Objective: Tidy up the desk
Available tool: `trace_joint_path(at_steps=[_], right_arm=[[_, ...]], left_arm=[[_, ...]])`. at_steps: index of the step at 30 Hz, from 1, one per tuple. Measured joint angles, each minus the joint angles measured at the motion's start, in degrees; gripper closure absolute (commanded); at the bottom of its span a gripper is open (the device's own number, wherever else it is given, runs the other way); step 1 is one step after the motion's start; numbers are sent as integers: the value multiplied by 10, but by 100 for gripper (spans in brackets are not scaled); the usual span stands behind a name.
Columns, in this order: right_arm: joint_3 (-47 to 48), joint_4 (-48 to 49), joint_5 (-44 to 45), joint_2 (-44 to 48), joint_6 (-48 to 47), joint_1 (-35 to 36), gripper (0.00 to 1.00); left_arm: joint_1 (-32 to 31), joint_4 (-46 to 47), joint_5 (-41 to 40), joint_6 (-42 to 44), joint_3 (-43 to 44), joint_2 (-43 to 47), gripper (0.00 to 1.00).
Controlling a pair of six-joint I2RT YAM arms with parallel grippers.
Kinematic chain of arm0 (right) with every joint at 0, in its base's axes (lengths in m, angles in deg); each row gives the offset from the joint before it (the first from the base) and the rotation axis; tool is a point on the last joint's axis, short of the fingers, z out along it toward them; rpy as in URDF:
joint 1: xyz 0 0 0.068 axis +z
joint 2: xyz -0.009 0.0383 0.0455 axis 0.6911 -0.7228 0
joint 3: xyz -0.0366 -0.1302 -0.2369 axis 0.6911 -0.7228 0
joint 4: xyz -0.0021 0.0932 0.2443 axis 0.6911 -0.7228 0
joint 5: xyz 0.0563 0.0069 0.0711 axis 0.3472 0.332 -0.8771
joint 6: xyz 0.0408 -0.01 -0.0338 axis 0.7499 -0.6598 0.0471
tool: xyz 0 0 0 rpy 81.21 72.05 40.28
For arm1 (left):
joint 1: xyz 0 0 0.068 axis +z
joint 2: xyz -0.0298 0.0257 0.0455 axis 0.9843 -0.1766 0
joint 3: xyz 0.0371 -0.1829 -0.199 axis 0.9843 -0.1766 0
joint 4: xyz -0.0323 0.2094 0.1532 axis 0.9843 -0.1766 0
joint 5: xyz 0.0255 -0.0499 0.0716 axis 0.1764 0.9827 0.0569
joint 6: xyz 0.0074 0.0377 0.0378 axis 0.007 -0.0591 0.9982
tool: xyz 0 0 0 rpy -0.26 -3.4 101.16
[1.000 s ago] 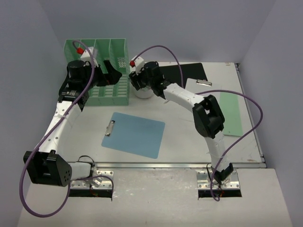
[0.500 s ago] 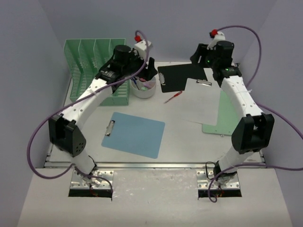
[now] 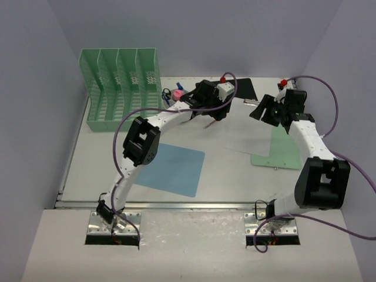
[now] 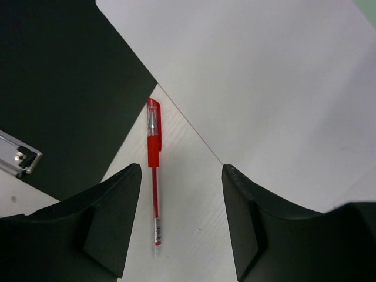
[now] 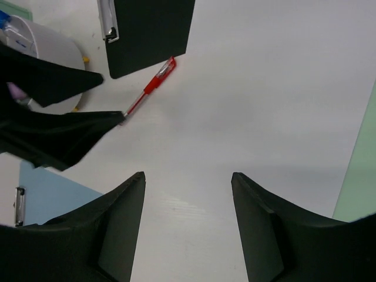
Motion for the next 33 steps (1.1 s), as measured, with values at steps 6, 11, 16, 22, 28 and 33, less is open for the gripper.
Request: trace_joint_path(at_steps=[6, 11, 16, 22, 28, 33], right_arm=[[-15, 0, -22, 59, -6, -9, 39], [-28, 0, -31, 81, -16, -12, 39], [-35, -1, -36, 82, -24, -13, 39], [-37, -1, -39, 82, -28, -13, 39], [-38, -1, -41, 82, -28, -13, 39], [-38, -1, -50, 78, -28, -13, 39]], left_arm=[[6, 34, -10, -9, -1, -57, 44], [15, 80, -13, -17, -2, -71, 44], [17, 102, -12, -16, -1, -97, 46], [16, 104, -3, -11, -1, -112, 56], [15, 92, -6, 3, -1, -112, 91], [12, 69, -17, 33, -20, -93, 100]])
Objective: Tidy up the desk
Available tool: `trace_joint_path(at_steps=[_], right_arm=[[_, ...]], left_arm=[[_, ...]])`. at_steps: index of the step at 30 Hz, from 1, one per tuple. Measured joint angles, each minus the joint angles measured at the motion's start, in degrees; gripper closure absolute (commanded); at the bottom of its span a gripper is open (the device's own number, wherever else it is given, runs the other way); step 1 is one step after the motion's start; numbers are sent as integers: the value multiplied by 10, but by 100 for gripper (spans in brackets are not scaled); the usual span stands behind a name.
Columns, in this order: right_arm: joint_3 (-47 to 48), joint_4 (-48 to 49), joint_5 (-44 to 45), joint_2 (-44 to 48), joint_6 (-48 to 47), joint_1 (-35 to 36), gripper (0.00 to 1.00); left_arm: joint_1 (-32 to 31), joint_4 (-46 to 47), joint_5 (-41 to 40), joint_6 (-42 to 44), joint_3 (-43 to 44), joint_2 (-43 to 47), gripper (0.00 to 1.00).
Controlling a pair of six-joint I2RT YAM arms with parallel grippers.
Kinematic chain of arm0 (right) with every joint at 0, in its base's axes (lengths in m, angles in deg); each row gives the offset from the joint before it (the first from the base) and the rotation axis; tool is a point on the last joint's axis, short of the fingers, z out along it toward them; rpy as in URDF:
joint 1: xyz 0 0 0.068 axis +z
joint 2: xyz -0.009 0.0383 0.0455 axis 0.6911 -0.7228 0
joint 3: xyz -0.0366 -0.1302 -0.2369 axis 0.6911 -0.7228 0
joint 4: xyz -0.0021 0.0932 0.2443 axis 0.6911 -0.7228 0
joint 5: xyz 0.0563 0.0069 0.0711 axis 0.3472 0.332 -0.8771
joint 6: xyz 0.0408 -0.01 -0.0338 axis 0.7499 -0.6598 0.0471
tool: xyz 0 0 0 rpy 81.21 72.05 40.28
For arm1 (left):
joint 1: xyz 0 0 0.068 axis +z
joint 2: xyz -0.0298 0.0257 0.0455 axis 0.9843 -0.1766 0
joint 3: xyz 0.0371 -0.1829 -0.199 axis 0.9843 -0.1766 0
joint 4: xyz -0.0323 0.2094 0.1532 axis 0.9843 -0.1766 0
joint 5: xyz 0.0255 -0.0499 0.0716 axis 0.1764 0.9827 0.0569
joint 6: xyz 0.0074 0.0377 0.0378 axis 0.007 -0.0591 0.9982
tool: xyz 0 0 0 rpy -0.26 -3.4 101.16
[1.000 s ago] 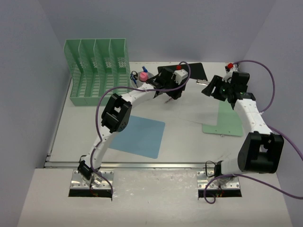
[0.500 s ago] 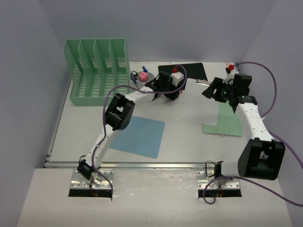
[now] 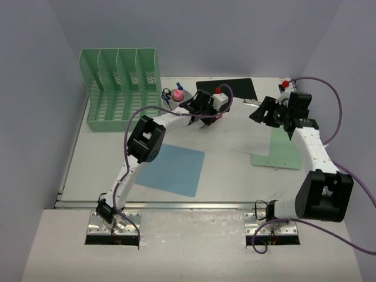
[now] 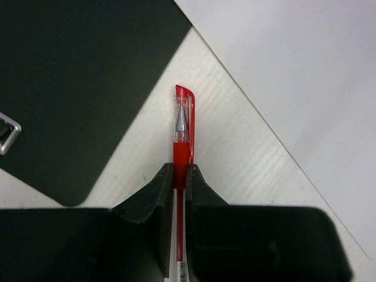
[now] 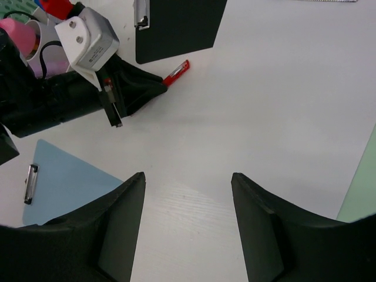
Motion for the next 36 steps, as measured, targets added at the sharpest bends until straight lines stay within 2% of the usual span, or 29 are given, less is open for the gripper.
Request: trace_joint_path(at_steps=[4, 9, 11, 14, 20, 26, 31, 33, 36], right_arm=[[13, -2, -19, -21, 7, 0, 39], [20, 10, -72, -44, 53, -3, 35], [20, 32, -111, -54, 92, -2, 33], [20, 73, -153, -66, 151, 6, 32], [33, 131, -185, -93, 235, 76, 32], [99, 154, -196, -156, 288, 155, 33], [138, 168, -200, -180, 309, 167, 35], [147, 171, -200, -183, 311, 167, 40], [151, 178, -200, -188, 313, 167, 57]], left_arm=[[1, -27, 1, 9, -73, 57, 100], [17, 30, 47, -37, -299, 232, 100], [28, 72, 72, -65, -362, 317, 100], [37, 134, 92, -104, -412, 415, 100], [37, 201, 103, -168, -432, 497, 100], [37, 197, 105, -203, -449, 500, 100], [37, 191, 114, -206, -450, 500, 100], [37, 190, 116, -207, -450, 500, 100], [37, 188, 121, -209, -450, 500, 100]])
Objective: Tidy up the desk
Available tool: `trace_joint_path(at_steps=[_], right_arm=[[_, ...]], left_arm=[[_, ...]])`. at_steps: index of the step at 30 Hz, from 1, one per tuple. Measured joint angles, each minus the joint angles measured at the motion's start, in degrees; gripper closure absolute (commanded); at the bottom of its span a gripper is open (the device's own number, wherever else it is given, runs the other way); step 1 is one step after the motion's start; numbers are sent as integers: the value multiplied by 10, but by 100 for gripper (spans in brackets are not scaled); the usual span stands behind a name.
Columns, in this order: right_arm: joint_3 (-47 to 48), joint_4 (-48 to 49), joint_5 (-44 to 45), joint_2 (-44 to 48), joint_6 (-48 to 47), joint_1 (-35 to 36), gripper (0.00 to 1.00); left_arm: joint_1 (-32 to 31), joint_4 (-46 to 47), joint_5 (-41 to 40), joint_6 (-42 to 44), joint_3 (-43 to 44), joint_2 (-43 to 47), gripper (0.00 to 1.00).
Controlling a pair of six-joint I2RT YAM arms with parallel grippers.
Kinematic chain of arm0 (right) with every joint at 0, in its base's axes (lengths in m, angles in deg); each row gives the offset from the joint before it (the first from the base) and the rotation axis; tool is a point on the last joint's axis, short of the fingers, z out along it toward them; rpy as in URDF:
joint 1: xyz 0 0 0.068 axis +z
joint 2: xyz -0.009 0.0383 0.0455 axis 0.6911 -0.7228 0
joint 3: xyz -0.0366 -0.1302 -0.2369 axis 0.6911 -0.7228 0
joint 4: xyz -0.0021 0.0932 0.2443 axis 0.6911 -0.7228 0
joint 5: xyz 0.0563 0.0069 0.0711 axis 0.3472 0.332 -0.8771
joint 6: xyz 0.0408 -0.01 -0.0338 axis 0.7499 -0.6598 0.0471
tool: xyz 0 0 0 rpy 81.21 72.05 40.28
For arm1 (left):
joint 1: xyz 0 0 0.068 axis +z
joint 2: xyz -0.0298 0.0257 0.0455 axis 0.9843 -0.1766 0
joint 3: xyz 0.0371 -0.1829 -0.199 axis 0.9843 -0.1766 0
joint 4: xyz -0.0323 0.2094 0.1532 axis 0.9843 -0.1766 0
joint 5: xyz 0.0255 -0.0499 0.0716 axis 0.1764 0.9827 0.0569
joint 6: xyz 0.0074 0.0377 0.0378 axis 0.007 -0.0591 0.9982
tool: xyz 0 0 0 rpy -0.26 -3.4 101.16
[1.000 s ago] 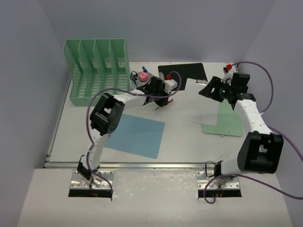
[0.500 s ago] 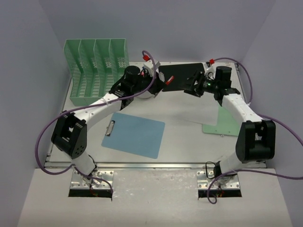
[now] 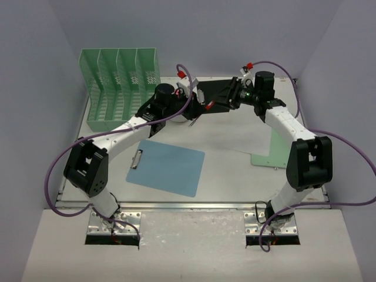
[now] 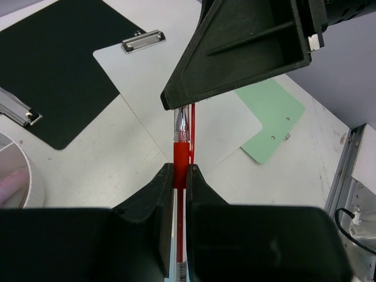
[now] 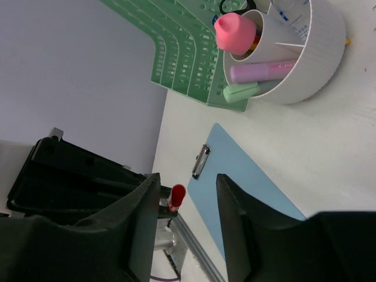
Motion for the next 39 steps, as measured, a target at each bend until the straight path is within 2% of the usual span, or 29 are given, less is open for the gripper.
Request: trace_joint_path(at_steps=[1, 6, 10, 11, 13, 14, 15, 16, 17, 18, 19, 23, 29, 31, 34, 39], right_arm=[[0, 4, 0, -3, 1, 0, 64], [0, 9, -1, -15, 9, 5, 69], [0, 14, -2, -17, 10, 15, 88], [0, 15, -2, -17, 11, 18, 95], [2, 16, -3, -17, 10, 18, 99], [3, 14, -4, -17, 10, 19, 99], [5, 12, -6, -17, 10, 19, 99], [7, 9, -8, -17, 9, 21, 99], [11, 5, -10, -18, 6, 21, 99], [17, -2, -10, -18, 0, 23, 99], [25, -10, -10, -19, -9, 24, 99], [85, -53, 1, -24, -60, 24, 99], [223, -91, 42, -42, -170, 48, 99], [239, -83, 69, -42, -218, 79, 99], [250, -80, 115, -46, -298, 145, 99], [302, -66, 206, -108, -427, 252, 99]], left_arm=[[0, 0, 1, -1, 0, 0, 100], [0, -6, 3, -3, 0, 0, 100], [0, -11, 3, -3, 0, 0, 100], [0, -14, 3, -3, 0, 0, 100], [0, -19, 3, -1, 0, 0, 100], [0, -19, 2, 3, -2, 2, 95], [0, -20, -1, 6, -4, 5, 83], [0, -21, -4, 10, -7, 11, 64], [0, -24, -7, 17, -11, 17, 34], [1, -30, -11, 19, -14, 23, 14], [3, -37, -15, 19, -17, 31, 1], [49, -65, -9, 1, -37, 77, 0], [250, -116, -5, -36, -59, 202, 0], [289, -136, -30, -37, -58, 251, 0], [292, -179, -78, -35, -44, 313, 0], [287, -232, -151, -32, -21, 357, 0]])
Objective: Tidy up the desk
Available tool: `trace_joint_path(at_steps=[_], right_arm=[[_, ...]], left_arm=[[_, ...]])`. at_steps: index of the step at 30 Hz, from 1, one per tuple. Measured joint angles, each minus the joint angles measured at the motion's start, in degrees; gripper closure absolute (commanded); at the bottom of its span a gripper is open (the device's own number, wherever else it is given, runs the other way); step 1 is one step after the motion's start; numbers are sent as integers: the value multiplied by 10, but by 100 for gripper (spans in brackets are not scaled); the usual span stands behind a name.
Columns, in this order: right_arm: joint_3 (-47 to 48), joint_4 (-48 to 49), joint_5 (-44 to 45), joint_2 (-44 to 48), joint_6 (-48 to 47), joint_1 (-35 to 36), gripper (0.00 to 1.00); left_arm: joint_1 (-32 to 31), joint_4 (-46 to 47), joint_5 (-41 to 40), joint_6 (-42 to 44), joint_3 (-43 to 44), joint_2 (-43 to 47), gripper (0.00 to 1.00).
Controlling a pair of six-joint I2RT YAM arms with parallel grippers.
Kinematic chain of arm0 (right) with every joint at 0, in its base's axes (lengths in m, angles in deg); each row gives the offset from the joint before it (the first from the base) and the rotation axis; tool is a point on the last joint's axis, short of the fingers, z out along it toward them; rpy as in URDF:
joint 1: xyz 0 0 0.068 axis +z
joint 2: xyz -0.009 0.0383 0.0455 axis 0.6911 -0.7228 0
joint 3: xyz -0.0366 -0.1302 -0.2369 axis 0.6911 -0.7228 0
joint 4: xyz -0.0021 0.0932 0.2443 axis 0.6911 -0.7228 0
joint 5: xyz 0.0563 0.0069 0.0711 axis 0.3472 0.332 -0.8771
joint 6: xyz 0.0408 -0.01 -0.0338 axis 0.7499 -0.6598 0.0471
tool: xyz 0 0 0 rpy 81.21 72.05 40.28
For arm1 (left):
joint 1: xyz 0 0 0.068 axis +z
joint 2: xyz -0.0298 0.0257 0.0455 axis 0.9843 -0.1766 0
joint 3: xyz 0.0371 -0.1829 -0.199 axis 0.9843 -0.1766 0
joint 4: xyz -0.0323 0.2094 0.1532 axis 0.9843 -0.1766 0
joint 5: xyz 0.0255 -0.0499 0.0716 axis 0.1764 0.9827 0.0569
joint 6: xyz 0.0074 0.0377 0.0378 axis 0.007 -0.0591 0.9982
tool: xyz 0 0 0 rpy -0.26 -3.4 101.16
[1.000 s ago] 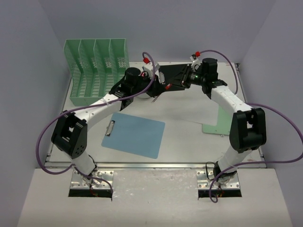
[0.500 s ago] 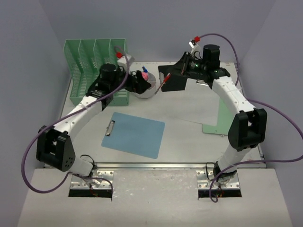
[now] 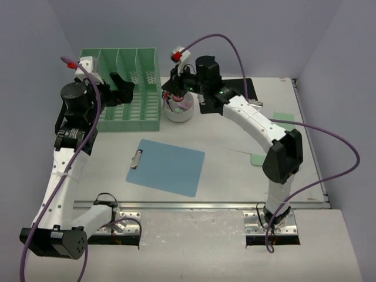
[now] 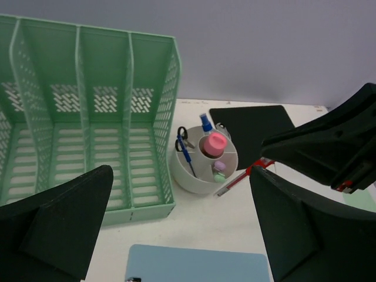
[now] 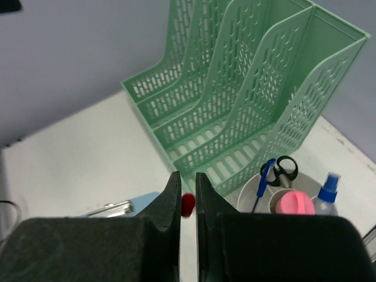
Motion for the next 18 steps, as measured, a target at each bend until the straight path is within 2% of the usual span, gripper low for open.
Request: trace_joint_path(at_steps=[3, 9, 18], right_arm=[[25, 9, 54, -47, -73, 31, 99], [52, 22, 144, -118, -164, 46, 99], [88, 22, 193, -167, -237, 50, 99]], left_arm=[[0, -25, -30, 4, -12, 18, 0], [1, -56, -56, 10, -44, 40, 0], [1, -62, -68, 10, -56, 46, 0]])
